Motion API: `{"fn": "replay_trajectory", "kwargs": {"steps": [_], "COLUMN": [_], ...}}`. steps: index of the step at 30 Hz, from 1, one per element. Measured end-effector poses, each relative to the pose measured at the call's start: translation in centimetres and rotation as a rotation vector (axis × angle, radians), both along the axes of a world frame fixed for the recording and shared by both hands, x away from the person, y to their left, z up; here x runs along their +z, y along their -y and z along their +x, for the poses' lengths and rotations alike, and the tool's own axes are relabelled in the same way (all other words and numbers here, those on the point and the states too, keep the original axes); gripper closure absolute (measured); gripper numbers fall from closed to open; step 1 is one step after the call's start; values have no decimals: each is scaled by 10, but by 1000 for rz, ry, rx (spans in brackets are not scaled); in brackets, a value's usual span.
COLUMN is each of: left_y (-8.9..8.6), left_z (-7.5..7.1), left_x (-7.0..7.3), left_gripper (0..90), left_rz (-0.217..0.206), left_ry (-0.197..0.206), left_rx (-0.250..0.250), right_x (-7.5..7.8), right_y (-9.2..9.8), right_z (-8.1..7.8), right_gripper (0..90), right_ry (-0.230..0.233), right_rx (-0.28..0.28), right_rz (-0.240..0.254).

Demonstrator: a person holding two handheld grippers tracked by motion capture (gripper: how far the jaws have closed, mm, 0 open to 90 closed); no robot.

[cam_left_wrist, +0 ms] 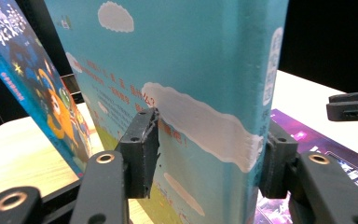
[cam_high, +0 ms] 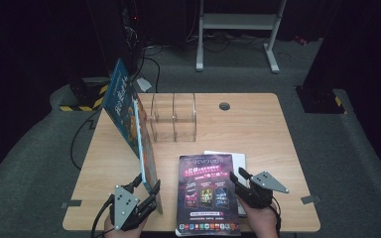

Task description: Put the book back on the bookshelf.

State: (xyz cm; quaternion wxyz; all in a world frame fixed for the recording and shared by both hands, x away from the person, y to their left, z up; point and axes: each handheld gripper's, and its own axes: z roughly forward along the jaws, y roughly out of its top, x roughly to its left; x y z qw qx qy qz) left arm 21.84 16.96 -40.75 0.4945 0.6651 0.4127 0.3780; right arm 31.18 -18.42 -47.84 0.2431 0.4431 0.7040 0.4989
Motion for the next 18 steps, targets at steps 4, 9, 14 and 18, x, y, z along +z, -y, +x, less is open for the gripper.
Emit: {"fn": "replay_trajectory", "kwargs": {"steps": [4,9,14,18], "left_y": [-4,-11,-19,-27], "left_z": [-3,-5,-4,-4], "left_x": [1,1,2,2], "left_gripper": [508,554,604,641], "left_rz": [9,16,12,9], "left_ry": [-4,-4,-9,-15], "left_rx": [11,21,28,31], "right_x": [2,3,3,4], "right_y": [2,6,6,5], "right_z": [5,11,14,15], "right_gripper": [586,583,583,590], "right_ry": [3,-2,-6,-7], "right_rx": [-4,-14,-14,-9], "right_rz": [5,19,28,36]}}
